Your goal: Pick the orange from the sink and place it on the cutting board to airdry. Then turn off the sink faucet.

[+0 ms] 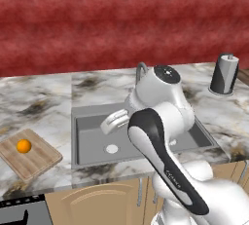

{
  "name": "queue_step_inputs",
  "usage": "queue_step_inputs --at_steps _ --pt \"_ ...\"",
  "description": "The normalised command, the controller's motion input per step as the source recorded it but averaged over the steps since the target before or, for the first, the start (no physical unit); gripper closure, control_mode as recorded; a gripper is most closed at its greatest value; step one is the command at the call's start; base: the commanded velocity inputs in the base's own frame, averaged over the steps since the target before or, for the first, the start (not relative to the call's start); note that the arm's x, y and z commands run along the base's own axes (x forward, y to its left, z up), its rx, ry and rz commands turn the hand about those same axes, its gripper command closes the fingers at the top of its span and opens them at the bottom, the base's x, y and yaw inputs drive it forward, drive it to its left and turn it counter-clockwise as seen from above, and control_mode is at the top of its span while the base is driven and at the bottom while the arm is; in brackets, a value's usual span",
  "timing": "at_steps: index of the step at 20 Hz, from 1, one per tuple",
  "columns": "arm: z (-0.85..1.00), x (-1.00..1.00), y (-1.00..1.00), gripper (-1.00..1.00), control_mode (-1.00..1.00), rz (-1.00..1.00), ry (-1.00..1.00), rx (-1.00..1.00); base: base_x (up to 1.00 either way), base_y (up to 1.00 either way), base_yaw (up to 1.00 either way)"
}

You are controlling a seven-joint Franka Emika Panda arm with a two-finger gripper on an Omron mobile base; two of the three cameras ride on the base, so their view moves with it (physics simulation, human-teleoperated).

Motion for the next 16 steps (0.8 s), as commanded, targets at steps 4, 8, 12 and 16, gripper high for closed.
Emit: queue_step_inputs --at_steps 4,8,12,16 --pt "0.21 -0.55 -0.95 -1.00 -1.00 -0.11 -0.01 -0.06 0.00 0.00 0.00" --pt "0.21 -0.57 -0.99 -1.00 -1.00 -0.12 0.00 -0.05 0.00 0.00 0.00" --pt "0.15 -0.41 -0.89 -1.00 -1.00 -0.14 0.00 -0.05 0.00 0.00 0.00" --pt "0.01 -0.09 -0.60 -1.00 -1.00 -0.12 0.00 -0.02 0.00 0.00 0.00"
